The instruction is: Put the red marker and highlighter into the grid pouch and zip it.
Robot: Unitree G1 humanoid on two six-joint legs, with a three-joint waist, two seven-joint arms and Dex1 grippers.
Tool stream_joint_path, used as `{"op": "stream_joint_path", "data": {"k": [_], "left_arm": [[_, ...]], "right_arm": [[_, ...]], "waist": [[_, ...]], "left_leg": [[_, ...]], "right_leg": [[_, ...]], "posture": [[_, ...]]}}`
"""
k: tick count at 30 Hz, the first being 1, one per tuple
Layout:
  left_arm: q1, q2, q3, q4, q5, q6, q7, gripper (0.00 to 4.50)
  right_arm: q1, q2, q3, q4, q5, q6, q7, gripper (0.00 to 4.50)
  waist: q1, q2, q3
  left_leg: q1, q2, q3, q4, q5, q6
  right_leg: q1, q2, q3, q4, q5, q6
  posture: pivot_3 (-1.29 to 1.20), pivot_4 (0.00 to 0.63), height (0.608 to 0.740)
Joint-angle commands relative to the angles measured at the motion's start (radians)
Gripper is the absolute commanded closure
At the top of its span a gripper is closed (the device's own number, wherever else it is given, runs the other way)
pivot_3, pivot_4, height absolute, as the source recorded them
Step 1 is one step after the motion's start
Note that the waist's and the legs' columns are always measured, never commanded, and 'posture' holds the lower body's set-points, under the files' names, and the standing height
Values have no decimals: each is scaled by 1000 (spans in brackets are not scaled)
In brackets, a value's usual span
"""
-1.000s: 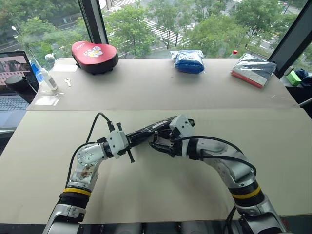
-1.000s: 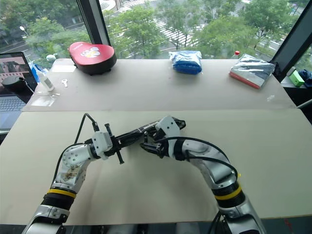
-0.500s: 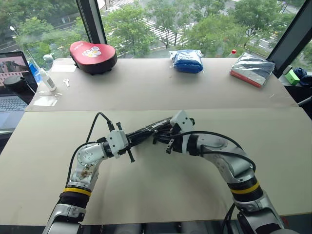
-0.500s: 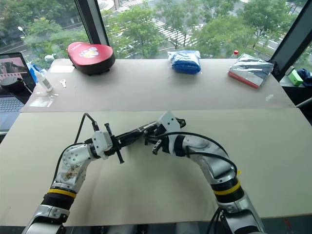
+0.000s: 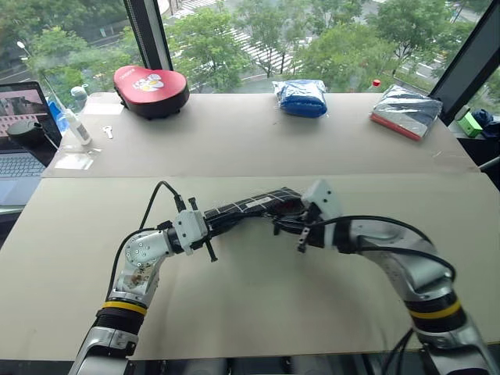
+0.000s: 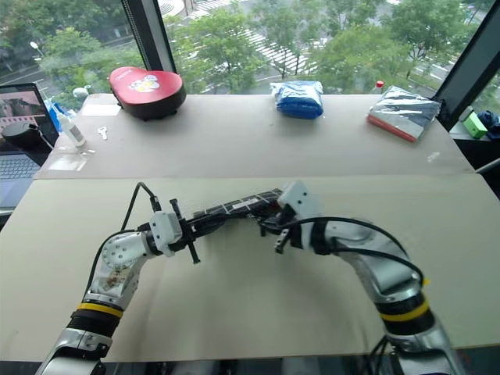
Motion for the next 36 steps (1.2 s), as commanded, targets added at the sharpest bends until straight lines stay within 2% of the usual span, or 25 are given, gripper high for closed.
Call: {"op": "stream_joint_path", "data": {"k": [1, 7, 13, 16, 22, 25, 32, 36], "left_arm": [[-6, 4, 18, -26, -17, -8, 6, 4500], [-13, 1, 16, -16, -18, -10, 1, 4500], [-17, 1, 17, -14, -19, -9, -3, 4500], [-18, 2, 18, -14, -19, -9, -4, 4500], [-23, 4, 19, -14, -23, -8, -13, 4500], [-31, 7, 13, -8, -25, -13, -31, 4500], [-68, 13, 2, 36, -80, -37, -157, 4500], [-114, 10, -10, 110, -109, -63, -272, 4500]], "right_arm": [[19, -100, -92, -12, -8, -23, 40, 4418], [35, -182, -144, 62, -32, -52, 50, 4418], [21, -160, -151, 155, -66, -66, 1, 4418], [17, -140, -152, 176, -64, -80, -6, 3667], [63, -106, -178, 97, 42, -68, 70, 1567], [100, -128, -254, 70, 145, 0, 120, 672], [255, -288, -553, 59, 279, -10, 301, 672], [321, -295, -615, 24, 318, -10, 327, 672]], "waist": [[1, 0, 0], [1, 0, 0], [2, 0, 0], [4, 0, 0], [6, 0, 0], [6, 0, 0], [16, 0, 0], [9, -1, 0]], "left_leg": [[0, 0, 0, 0, 0, 0], [0, 1, 1, 0, 0, 0], [0, 1, 1, 0, 0, 0], [0, 1, 1, 0, 0, 0], [0, 1, 1, 0, 0, 0], [0, 1, 1, 0, 0, 0], [-1, 0, 1, 1, -1, 1], [0, 2, 1, 1, -1, 1]], "right_leg": [[0, 0, 0, 0, 0, 0], [0, 0, 0, 0, 0, 0], [0, 0, 1, 0, 0, 0], [0, 0, 1, 0, 0, 0], [0, 0, 1, 0, 0, 0], [0, 0, 1, 0, 0, 0], [1, -2, 1, -1, 0, 0], [1, 0, 0, -1, 0, 0]], "posture": [[0, 150, 740], [0, 150, 740], [0, 150, 740], [0, 150, 740], [0, 150, 740], [0, 150, 740], [0, 150, 740], [0, 150, 740]]}}
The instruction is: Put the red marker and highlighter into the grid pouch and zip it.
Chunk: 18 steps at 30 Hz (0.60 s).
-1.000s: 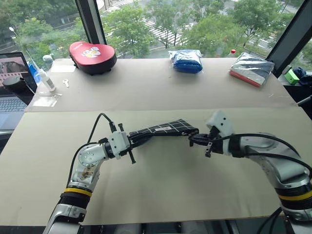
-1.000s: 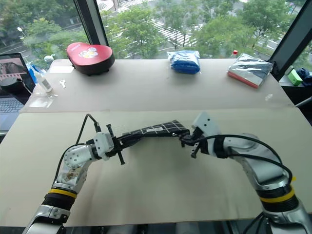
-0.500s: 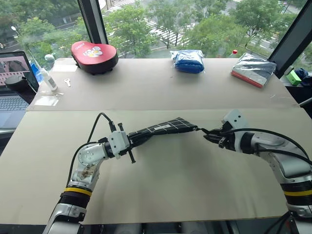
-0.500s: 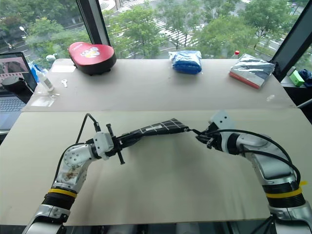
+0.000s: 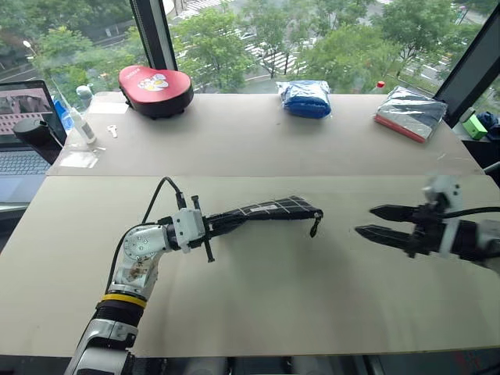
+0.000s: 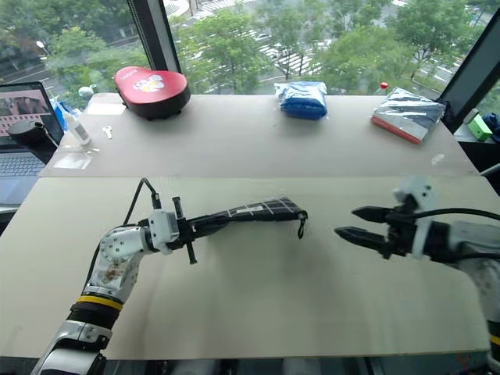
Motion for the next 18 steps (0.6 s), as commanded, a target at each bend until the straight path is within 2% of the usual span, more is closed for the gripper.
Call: {"op": "stream_joint_path", "data": {"k": [1, 6, 7, 9, 12, 16, 18], "left_arm": [[-59, -4, -9, 56, -41, -48, -103, 4500], [-119, -18, -31, 183, 1, -109, -166, 4500], [-121, -20, -33, 193, -4, -101, -176, 3898], [-107, -21, -41, 166, -22, -73, -191, 3417], [-82, -21, -31, 103, -39, -18, -163, 2314], [-21, 23, -13, -100, -144, 305, -95, 1052], [15, 58, 9, -222, -228, 514, -28, 1052]], "right_arm": [[19, 1, -50, -53, 45, -17, 11, 672], [4, 52, 6, -71, 18, -28, -71, 672], [5, 55, 14, -75, 12, -30, -81, 537], [12, 55, 16, -82, 15, -28, -86, 537], [14, 50, 14, -72, 12, -31, -86, 537], [-8, 42, 20, -40, 4, -37, -81, 537], [-28, 40, 30, -17, -3, -45, -79, 537]], "waist": [[-6, 0, 0], [-5, 0, 0], [-5, 0, 0], [-5, 0, 0], [-5, 0, 0], [-5, 0, 0], [-6, 0, 0]], "left_leg": [[0, 0, 0, 0, 0, 0], [1, 0, 1, 0, 0, 0], [1, 0, 1, 1, 0, 0], [1, 0, 1, 1, 0, 0], [0, 0, 1, 1, 0, 0], [0, 0, 0, 1, 0, 0], [0, 0, 0, 1, 0, 0]], "right_leg": [[0, 0, 0, 0, 0, 0], [1, 0, 1, 1, 0, 0], [1, 0, 1, 1, 0, 0], [1, 0, 1, 1, 0, 0], [0, 0, 1, 0, 0, 0], [0, 0, 1, 1, 0, 0], [0, 0, 1, 1, 0, 1]], "posture": [[0, 150, 740], [0, 150, 740], [0, 150, 740], [0, 150, 740], [0, 150, 740], [0, 150, 740], [0, 150, 740]]}}
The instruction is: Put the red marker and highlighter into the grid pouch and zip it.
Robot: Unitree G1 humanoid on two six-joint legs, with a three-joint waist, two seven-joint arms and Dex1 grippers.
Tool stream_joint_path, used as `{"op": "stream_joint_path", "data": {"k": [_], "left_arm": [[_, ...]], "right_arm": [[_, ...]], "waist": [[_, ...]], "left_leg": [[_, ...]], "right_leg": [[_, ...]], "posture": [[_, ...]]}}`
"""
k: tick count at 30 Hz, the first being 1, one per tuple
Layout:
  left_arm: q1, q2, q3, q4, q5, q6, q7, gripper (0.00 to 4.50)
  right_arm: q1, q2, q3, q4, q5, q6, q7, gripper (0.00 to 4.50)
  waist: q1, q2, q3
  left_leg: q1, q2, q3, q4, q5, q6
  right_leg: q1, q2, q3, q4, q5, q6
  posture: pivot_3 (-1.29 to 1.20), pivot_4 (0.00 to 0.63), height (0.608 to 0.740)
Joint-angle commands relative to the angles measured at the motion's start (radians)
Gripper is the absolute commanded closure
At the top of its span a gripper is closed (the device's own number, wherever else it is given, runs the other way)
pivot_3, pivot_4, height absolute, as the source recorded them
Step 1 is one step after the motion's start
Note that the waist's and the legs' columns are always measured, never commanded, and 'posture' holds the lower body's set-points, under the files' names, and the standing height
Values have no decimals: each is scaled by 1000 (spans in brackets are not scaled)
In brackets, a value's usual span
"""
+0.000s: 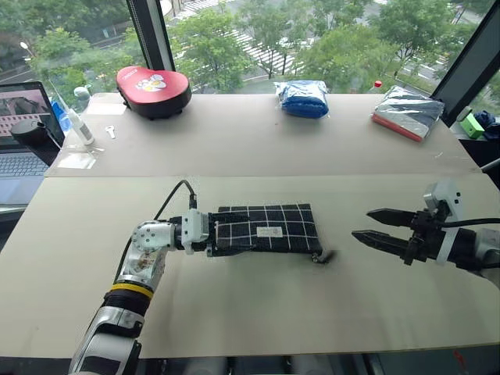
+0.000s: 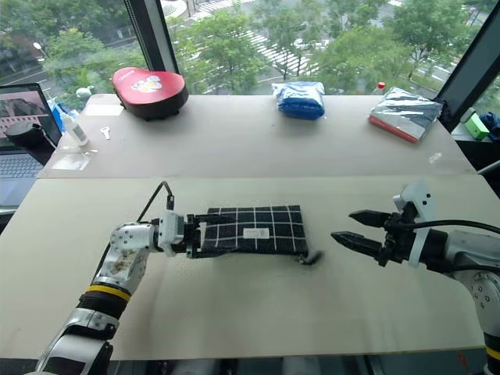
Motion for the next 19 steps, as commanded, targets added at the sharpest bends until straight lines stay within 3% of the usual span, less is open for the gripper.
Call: {"op": "stream_joint_path", "data": {"k": [1, 5, 9, 13, 19], "left_arm": [[48, 63, 63, -242, -174, 397, 143, 1052], [102, 102, 157, -379, -249, 681, 377, 1052], [176, 155, 283, -462, -293, 826, 506, 1052], [272, 230, 416, -476, -296, 860, 536, 1052], [291, 217, 486, -464, -297, 861, 583, 1052]], "right_arm": [[-47, -19, 4, 33, -8, -35, 3, 537], [-86, -23, 32, 80, -28, -51, 11, 537], [-100, -30, 35, 134, -44, -72, 29, 537], [-106, -37, 39, 211, -73, -108, 45, 537], [-147, -23, 76, 275, -98, -140, 51, 537]], "waist": [[-4, 0, 0], [-6, 0, 0], [-5, 0, 0], [-7, 0, 0], [1, 0, 0]], "left_leg": [[0, 0, 0, 0, 0, 0], [1, 1, 0, 0, 0, 0], [1, 0, 0, 0, 0, 0], [1, 0, 0, 0, 0, 0], [1, -1, 0, 0, 1, -1]], "right_leg": [[0, 0, 0, 0, 0, 0], [0, 1, 0, 1, 0, 1], [0, 1, 0, 0, 0, 1], [-1, 1, 1, 0, -1, 0], [0, 0, 0, 0, -1, 0]], "posture": [[0, 150, 740], [0, 150, 740], [0, 150, 740], [0, 150, 740], [0, 150, 740]]}}
